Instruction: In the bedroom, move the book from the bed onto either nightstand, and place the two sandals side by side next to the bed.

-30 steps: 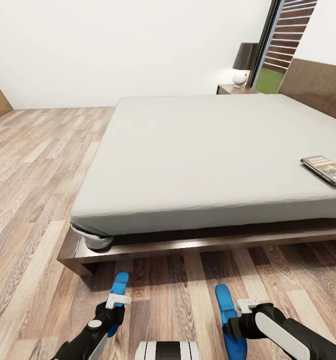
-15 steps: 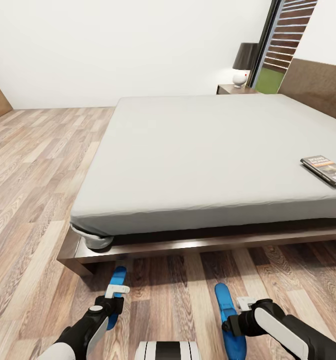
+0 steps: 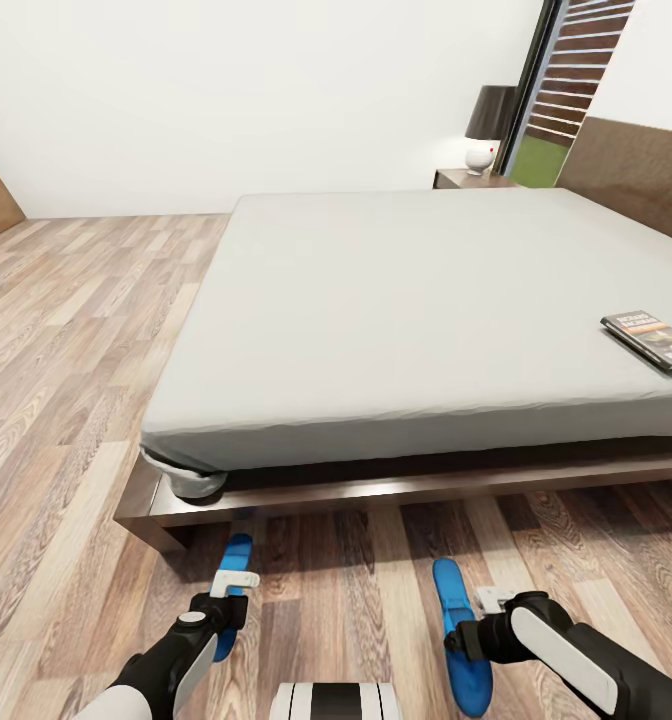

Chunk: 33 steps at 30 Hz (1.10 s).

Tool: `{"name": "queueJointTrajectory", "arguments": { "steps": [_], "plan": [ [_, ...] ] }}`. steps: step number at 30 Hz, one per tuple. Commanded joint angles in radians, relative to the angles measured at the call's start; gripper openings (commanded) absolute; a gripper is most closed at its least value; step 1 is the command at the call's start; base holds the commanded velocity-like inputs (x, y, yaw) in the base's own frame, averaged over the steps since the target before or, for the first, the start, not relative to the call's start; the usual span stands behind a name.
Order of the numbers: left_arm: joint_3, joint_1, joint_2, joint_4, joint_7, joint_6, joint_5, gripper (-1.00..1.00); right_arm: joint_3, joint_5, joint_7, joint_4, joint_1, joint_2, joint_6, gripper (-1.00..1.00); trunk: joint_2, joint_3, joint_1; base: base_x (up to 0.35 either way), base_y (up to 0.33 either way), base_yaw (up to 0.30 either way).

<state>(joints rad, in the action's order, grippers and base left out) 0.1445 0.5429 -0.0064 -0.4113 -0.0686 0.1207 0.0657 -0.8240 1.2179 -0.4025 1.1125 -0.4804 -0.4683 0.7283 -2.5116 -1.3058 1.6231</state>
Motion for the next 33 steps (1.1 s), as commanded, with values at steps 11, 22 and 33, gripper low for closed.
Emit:
{"name": "queueJointTrajectory", "arguments": {
  "steps": [11, 22, 33],
  "plan": [
    [0.003, 0.0, 0.007, -0.007, -0.003, 0.001, 0.011, -1.0, -0.001, 0.009, -0.038, 0.001, -0.002, 0.023, -0.001, -1.0, 0.0, -0.001, 0.0, 0.0, 0.0, 0.0],
    [-0.022, 0.0, 0.008, -0.013, 0.0, -0.001, 0.013, -1.0, 0.0, 0.009, -0.053, 0.003, -0.005, 0.027, 0.001, -1.0, -0.002, -0.024, 0.003, 0.0, 0.0, 0.0],
    [-0.031, 0.0, 0.008, -0.015, 0.001, -0.007, 0.013, -1.0, 0.0, 0.008, -0.054, 0.003, -0.037, 0.026, 0.093, -1.0, -0.003, -0.039, 0.004, 0.0, 0.0, 0.0]
  ]
}}
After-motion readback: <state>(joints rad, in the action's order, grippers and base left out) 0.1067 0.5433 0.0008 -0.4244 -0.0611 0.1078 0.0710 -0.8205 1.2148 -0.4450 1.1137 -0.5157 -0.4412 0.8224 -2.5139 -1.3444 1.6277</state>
